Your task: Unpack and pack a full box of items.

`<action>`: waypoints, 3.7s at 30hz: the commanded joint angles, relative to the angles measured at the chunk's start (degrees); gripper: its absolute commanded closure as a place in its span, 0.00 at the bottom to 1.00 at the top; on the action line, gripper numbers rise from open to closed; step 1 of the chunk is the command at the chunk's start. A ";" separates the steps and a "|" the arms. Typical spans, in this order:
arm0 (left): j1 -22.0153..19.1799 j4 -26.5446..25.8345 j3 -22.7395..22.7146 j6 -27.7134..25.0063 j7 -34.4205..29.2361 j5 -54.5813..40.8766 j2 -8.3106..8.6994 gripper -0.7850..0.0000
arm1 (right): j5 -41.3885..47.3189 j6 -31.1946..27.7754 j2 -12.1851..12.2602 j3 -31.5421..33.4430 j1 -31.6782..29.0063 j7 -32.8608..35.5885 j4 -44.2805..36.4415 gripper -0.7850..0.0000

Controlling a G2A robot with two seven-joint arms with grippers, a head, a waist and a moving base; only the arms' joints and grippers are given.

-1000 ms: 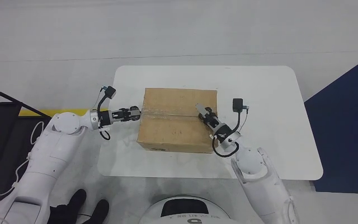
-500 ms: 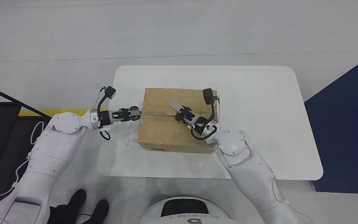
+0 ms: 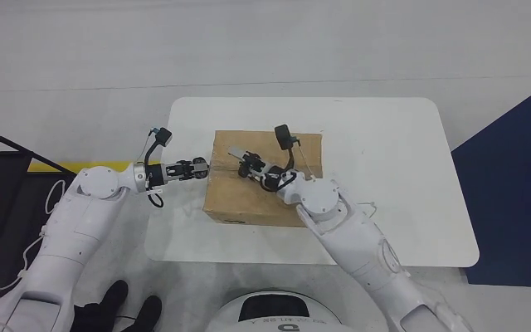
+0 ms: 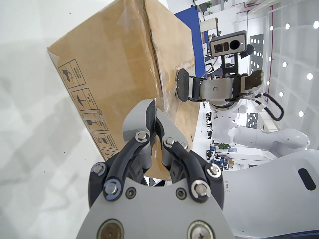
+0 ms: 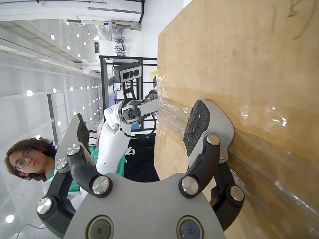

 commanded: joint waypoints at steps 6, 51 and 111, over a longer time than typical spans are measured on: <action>0.00 0.00 0.00 0.00 0.00 0.00 0.00 1.00 | 1.70 0.71 -1.33 -3.09 3.37 -1.31 2.86 0.00; 0.63 9.93 -11.05 -1.04 -2.63 -10.73 1.73 0.00 | 5.57 -6.23 -5.18 -4.31 8.49 -0.67 1.85 0.00; -0.44 11.82 -12.44 -2.65 -8.02 -16.54 1.84 0.00 | 0.77 -21.66 0.95 27.77 -26.95 -16.63 -23.14 0.00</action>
